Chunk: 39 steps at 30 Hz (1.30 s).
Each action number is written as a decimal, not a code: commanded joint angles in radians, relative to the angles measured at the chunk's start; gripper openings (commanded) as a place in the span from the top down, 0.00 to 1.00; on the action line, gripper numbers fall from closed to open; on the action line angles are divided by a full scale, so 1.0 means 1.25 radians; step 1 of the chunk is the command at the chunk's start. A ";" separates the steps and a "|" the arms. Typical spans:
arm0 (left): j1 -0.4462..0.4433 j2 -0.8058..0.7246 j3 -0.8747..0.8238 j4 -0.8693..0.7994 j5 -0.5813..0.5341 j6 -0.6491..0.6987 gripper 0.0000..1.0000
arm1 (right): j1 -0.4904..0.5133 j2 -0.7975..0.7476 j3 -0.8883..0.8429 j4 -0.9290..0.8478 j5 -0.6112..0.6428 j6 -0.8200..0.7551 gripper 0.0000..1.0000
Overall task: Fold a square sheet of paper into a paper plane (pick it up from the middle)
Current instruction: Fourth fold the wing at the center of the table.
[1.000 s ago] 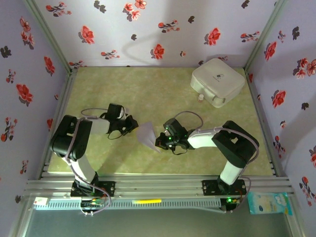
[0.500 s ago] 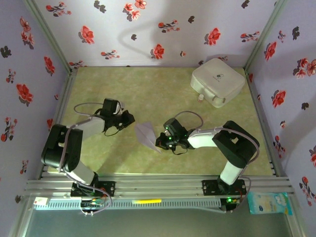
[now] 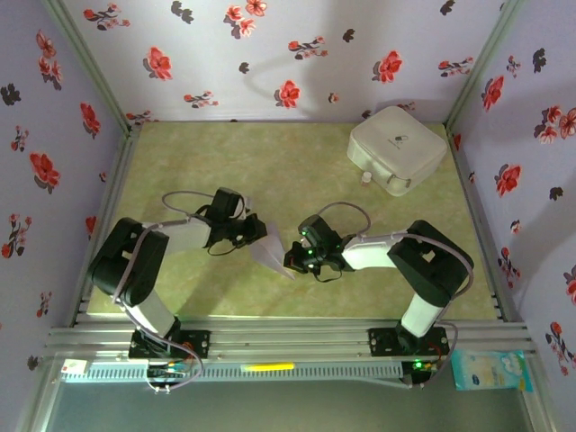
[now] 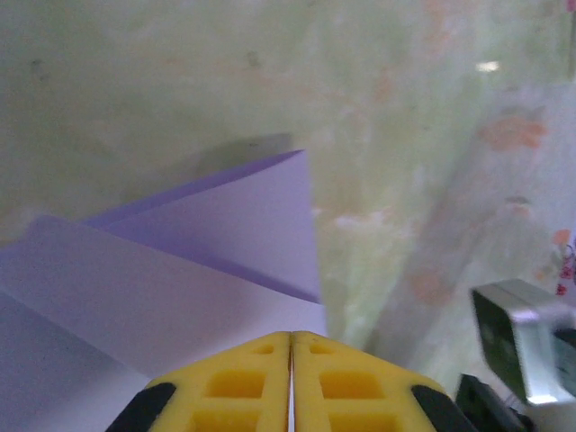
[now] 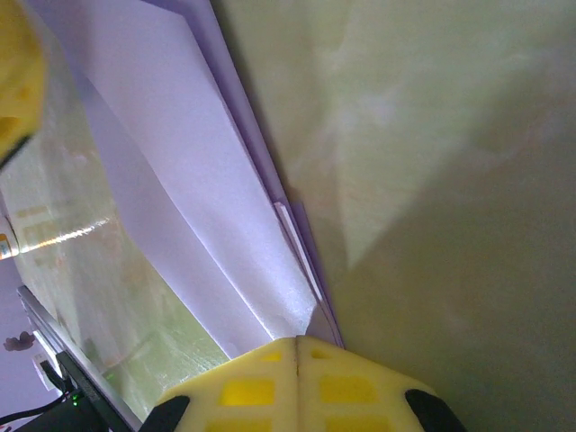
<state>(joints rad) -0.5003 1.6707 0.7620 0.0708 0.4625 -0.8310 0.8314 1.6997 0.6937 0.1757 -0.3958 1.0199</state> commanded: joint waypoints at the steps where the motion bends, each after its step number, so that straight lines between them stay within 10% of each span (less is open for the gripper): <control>1: 0.001 0.024 -0.002 -0.029 -0.059 0.037 0.92 | 0.004 0.006 -0.002 -0.121 0.027 -0.018 1.00; 19: 0.009 0.055 -0.018 -0.068 -0.072 0.083 0.95 | 0.010 0.114 0.207 -0.059 -0.028 -0.001 0.99; 39: 0.019 0.059 -0.022 -0.077 -0.072 0.087 0.96 | 0.017 0.026 -0.014 0.015 -0.050 0.028 0.96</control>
<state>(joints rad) -0.4927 1.7157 0.7601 0.0517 0.4232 -0.7513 0.8425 1.7672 0.7307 0.2584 -0.4492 1.0435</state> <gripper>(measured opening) 0.048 0.046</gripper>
